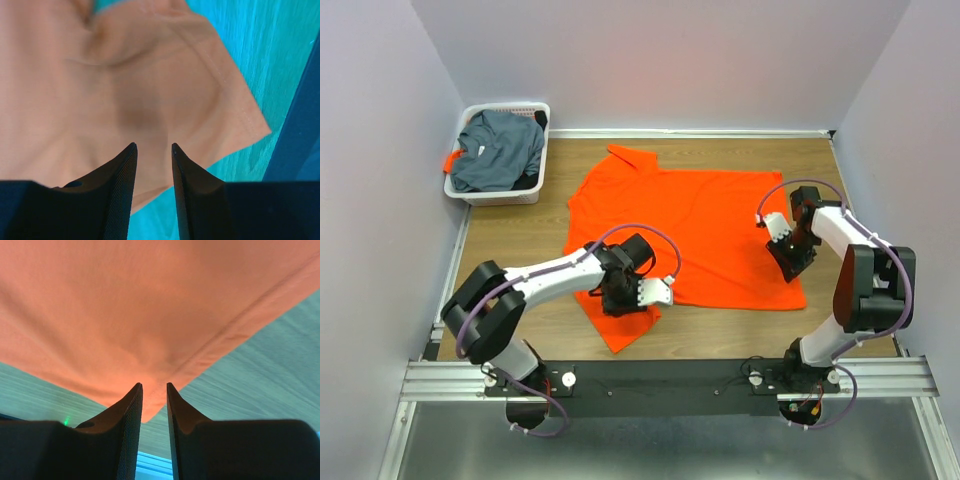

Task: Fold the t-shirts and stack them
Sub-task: Flatten out the tshirt

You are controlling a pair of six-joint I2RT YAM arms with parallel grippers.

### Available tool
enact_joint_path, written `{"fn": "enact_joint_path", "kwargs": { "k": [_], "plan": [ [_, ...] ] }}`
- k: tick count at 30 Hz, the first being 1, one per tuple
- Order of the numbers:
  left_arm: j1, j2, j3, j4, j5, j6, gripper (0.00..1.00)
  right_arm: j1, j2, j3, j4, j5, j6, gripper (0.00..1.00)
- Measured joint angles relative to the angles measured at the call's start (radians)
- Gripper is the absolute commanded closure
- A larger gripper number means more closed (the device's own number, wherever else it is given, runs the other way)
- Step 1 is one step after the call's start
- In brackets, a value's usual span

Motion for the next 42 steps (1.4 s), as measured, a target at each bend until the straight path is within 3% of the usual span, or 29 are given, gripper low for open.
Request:
{"fn": "enact_joint_path", "kwargs": {
  "k": [12, 22, 26, 27, 30, 32, 33, 34, 35, 38, 42],
  "plan": [
    [-0.249, 0.029, -0.084, 0.055, -0.107, -0.032, 0.57, 0.003, -0.002, -0.142, 0.054, 0.099, -0.033, 0.68],
    [-0.311, -0.006, -0.084, -0.042, -0.048, -0.016, 0.57, 0.005, -0.071, -0.203, 0.063, 0.164, -0.084, 0.68],
    [-0.304, -0.053, -0.068, -0.095, -0.036, -0.007, 0.51, 0.005, -0.135, -0.201, 0.031, 0.159, -0.097, 0.59],
    [-0.300, -0.064, -0.055, -0.107, -0.032, -0.003, 0.48, 0.005, -0.147, -0.194, 0.017, 0.154, -0.099, 0.39],
    [-0.204, -0.096, 0.082, -0.165, 0.011, 0.021, 0.37, 0.005, -0.180, -0.103, -0.037, 0.105, -0.097, 0.18],
    [-0.094, -0.097, 0.194, -0.177, 0.031, 0.043, 0.35, 0.005, -0.181, -0.012, -0.045, 0.058, -0.085, 0.12],
    [-0.033, -0.092, 0.256, -0.179, 0.042, 0.057, 0.34, 0.005, -0.177, 0.045, -0.053, 0.032, -0.075, 0.00],
    [0.037, -0.082, 0.319, -0.181, 0.058, 0.072, 0.34, 0.005, -0.165, 0.109, -0.055, 0.005, -0.062, 0.00],
    [0.125, -0.063, 0.402, -0.181, 0.072, 0.084, 0.22, 0.005, -0.150, 0.172, -0.054, -0.017, -0.051, 0.00],
    [0.339, 0.012, 0.582, -0.156, 0.107, 0.099, 0.21, 0.005, -0.075, 0.350, -0.031, -0.079, -0.011, 0.00],
    [0.529, 0.171, 0.808, -0.111, 0.150, 0.053, 0.21, 0.005, 0.039, 0.536, 0.030, -0.111, 0.077, 0.00]
  ]
}}
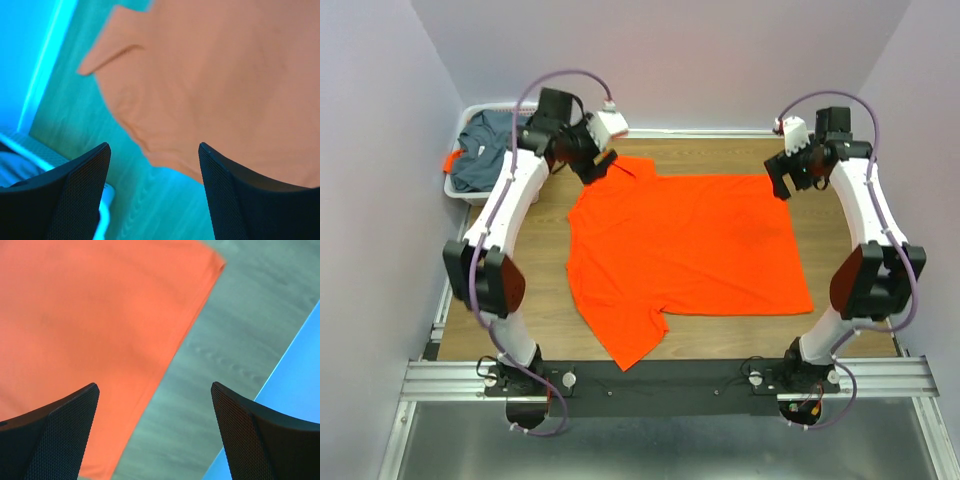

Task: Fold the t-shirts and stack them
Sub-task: Flatten out the tshirt, then grap the side of the flattened tshirt furthest away from the robot with both arms

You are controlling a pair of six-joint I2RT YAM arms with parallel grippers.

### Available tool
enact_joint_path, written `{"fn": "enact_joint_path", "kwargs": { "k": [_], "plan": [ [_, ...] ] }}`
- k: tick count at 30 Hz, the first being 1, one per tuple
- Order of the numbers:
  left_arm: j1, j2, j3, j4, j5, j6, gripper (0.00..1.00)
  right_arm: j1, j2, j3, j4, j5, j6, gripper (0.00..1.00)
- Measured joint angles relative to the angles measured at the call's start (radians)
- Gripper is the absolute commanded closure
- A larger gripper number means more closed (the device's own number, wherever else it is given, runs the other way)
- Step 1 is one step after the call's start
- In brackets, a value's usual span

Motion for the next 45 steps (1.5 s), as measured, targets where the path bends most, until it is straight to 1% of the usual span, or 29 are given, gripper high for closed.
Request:
{"fn": "enact_joint_path", "kwargs": {
  "k": [4, 7, 10, 13, 15, 17, 20, 24, 29, 31, 33, 35, 36, 38, 39, 41, 42, 45],
  "plan": [
    [0.134, 0.213, 0.220, 0.093, 0.056, -0.134, 0.20, -0.001, 0.141, 0.151, 0.077, -0.003, 0.084, 0.00],
    [0.181, 0.310, 0.282, 0.187, 0.054, -0.224, 0.19, -0.005, 0.219, 0.212, 0.109, -0.004, 0.130, 0.00],
    [0.186, 0.389, 0.335, 0.261, 0.037, -0.298, 0.19, -0.007, 0.323, 0.314, 0.143, -0.004, 0.185, 0.00],
    [0.174, 0.488, 0.437, 0.304, 0.008, -0.352, 0.22, -0.012, 0.404, 0.407, 0.168, -0.003, 0.223, 0.01],
    [0.171, 0.569, 0.533, 0.331, -0.014, -0.390, 0.23, -0.013, 0.456, 0.475, 0.178, 0.005, 0.249, 0.02],
    [0.167, 0.628, 0.569, 0.354, -0.033, -0.411, 0.22, -0.013, 0.529, 0.559, 0.197, 0.019, 0.263, 0.04],
    [0.166, 0.668, 0.557, 0.378, -0.062, -0.431, 0.21, -0.013, 0.599, 0.624, 0.210, 0.062, 0.263, 0.00],
    [0.166, 0.714, 0.564, 0.400, -0.078, -0.451, 0.23, -0.014, 0.666, 0.646, 0.215, 0.111, 0.239, 0.00],
    [0.166, 0.784, 0.615, 0.419, -0.097, -0.499, 0.34, -0.019, 0.702, 0.641, 0.217, 0.133, 0.222, 0.01],
    [0.166, 0.800, 0.615, 0.415, -0.097, -0.514, 0.40, -0.019, 0.706, 0.632, 0.217, 0.140, 0.217, 0.04],
    [0.163, 0.809, 0.615, 0.407, -0.097, -0.519, 0.43, -0.021, 0.708, 0.613, 0.216, 0.142, 0.214, 0.07],
    [0.161, 0.818, 0.613, 0.393, -0.097, -0.525, 0.44, -0.022, 0.711, 0.603, 0.216, 0.142, 0.213, 0.09],
    [0.161, 0.821, 0.610, 0.390, -0.097, -0.527, 0.44, -0.023, 0.715, 0.601, 0.217, 0.143, 0.213, 0.13],
    [0.161, 0.827, 0.607, 0.380, -0.097, -0.528, 0.44, -0.027, 0.726, 0.601, 0.216, 0.142, 0.214, 0.16],
    [0.159, 0.831, 0.607, 0.377, -0.098, -0.530, 0.45, -0.030, 0.732, 0.601, 0.217, 0.142, 0.214, 0.20],
    [0.156, 0.841, 0.606, 0.371, -0.103, -0.531, 0.45, -0.036, 0.744, 0.601, 0.217, 0.142, 0.215, 0.24],
    [0.155, 0.846, 0.606, 0.368, -0.105, -0.531, 0.45, -0.040, 0.752, 0.602, 0.217, 0.142, 0.215, 0.29],
    [0.153, 0.856, 0.600, 0.352, -0.109, -0.531, 0.46, -0.050, 0.781, 0.611, 0.217, 0.142, 0.215, 0.33]
  ]
}}
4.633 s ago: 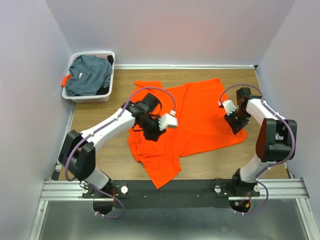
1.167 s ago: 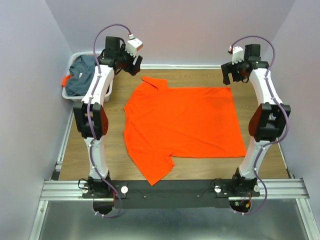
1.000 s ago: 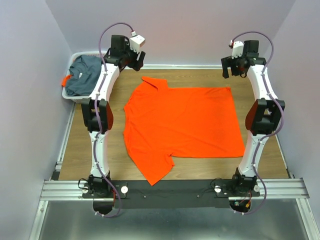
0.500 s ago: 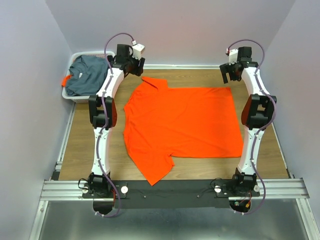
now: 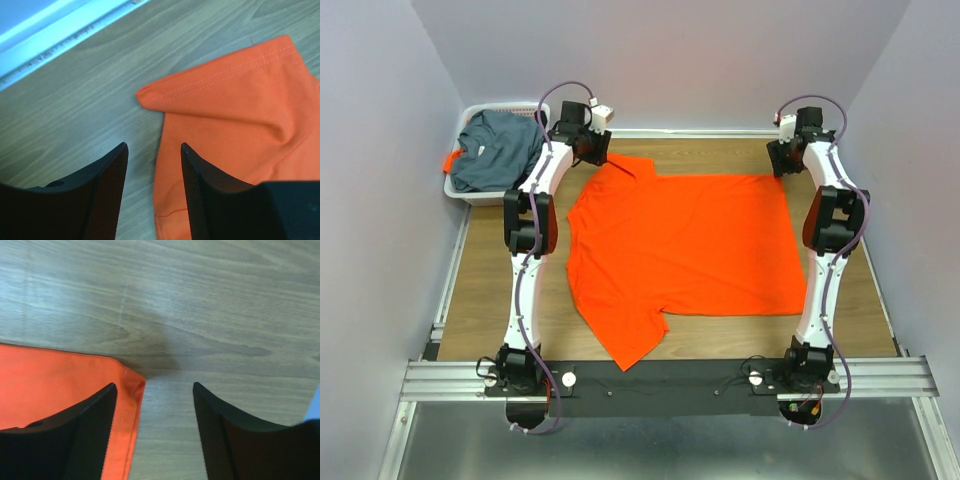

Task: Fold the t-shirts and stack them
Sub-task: Grap the side of the flattened tshirt furthest away from the robot with both arms

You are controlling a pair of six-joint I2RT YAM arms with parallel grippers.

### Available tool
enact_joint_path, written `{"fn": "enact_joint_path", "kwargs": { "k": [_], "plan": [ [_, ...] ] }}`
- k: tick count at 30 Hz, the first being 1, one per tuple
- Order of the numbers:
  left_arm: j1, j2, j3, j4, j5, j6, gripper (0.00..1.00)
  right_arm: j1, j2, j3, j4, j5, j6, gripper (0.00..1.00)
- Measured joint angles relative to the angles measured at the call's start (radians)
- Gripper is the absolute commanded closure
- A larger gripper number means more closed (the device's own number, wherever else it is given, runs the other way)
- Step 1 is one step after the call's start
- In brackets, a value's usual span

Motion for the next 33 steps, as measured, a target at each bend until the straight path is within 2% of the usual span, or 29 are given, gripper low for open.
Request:
{"fn": "enact_joint_path", "kwargs": {
  "k": [11, 16, 20, 23, 24, 26, 27, 33],
  "plan": [
    [-0.005, 0.001, -0.031, -0.031, -0.008, -0.003, 0.46, -0.010, 0.076, 0.055, 0.000, -0.033, 0.013, 0.41],
    [-0.005, 0.001, -0.037, -0.032, -0.007, -0.003, 0.46, -0.011, 0.088, 0.066, 0.002, -0.080, 0.027, 0.51],
    [-0.005, 0.003, -0.042, -0.032, -0.007, -0.004, 0.46, -0.014, 0.093, 0.071, 0.003, -0.113, 0.041, 0.52],
    [-0.005, 0.008, -0.042, -0.033, -0.007, -0.006, 0.46, -0.015, 0.093, 0.071, 0.003, -0.124, 0.045, 0.67],
    [-0.005, 0.011, -0.042, -0.034, -0.006, -0.007, 0.46, -0.015, 0.093, 0.068, 0.004, -0.131, 0.045, 0.79],
    [-0.005, 0.013, -0.042, -0.035, -0.006, -0.009, 0.45, -0.016, 0.093, 0.063, 0.006, -0.144, 0.047, 0.95],
    [-0.005, 0.014, -0.042, -0.035, -0.006, -0.010, 0.45, -0.016, 0.093, 0.059, 0.012, -0.150, 0.041, 1.00],
    [-0.005, 0.017, -0.042, -0.036, 0.005, -0.011, 0.44, -0.016, 0.093, 0.053, 0.024, -0.164, 0.040, 1.00]
  ]
}}
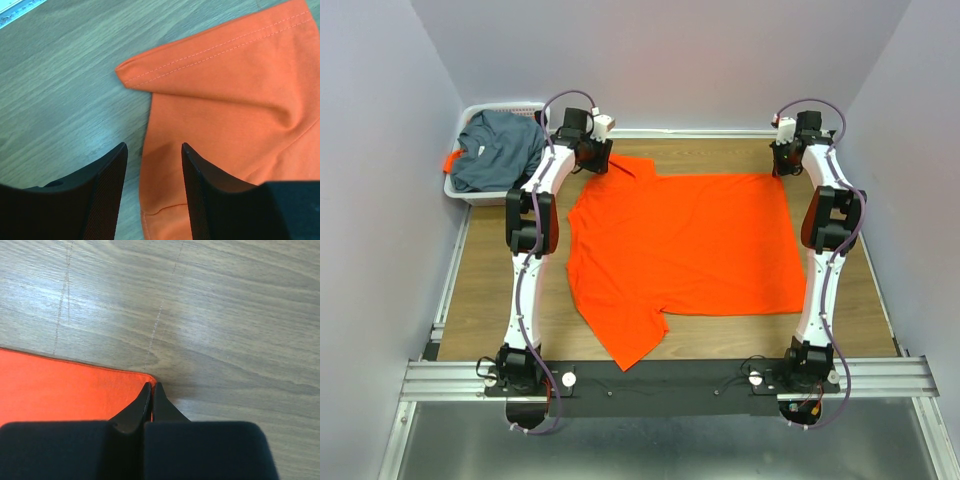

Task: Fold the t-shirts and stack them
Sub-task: Grap the side of the flattened tshirt furthest away from the robot with both arms

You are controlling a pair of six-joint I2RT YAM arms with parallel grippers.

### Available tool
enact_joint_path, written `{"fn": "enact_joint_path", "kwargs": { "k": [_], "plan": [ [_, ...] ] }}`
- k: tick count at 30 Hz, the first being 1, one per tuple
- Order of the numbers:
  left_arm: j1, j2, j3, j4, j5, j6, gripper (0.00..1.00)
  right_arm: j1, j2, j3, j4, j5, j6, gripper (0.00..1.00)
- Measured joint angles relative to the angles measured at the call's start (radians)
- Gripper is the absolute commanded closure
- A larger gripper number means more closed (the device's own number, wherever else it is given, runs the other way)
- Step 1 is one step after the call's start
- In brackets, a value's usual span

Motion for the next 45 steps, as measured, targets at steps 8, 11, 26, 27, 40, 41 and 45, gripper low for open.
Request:
{"fn": "enact_joint_path", "kwargs": {
  "k": [8, 11, 26, 27, 40, 41, 45],
  "plan": [
    [0.000, 0.050, 0.044, 0.001, 0.002, -0.005, 0.55, 0.000, -0.003, -0.008, 0.008, -0.002, -0.006, 0.99],
    [0.000, 0.066, 0.071, -0.003, 0.002, -0.009, 0.60, 0.000, -0.005, -0.011, 0.011, -0.003, -0.008, 1.00],
    [-0.020, 0.096, 0.123, -0.014, -0.002, -0.032, 0.66, 0.000, -0.010, -0.023, 0.020, -0.003, -0.023, 0.99],
    [-0.020, 0.097, 0.124, -0.014, -0.003, -0.034, 0.68, 0.000, -0.010, -0.023, 0.020, -0.003, -0.023, 0.99],
    [-0.022, 0.113, 0.150, -0.014, -0.025, -0.040, 1.00, 0.000, -0.015, -0.030, 0.025, -0.003, -0.024, 1.00],
    [-0.022, 0.113, 0.150, -0.012, -0.025, -0.039, 1.00, 0.000, -0.016, -0.030, 0.025, -0.003, -0.024, 0.99],
    [-0.019, 0.093, 0.114, 0.015, -0.022, -0.027, 1.00, 0.000, -0.018, -0.030, 0.024, -0.004, -0.027, 1.00]
  ]
}}
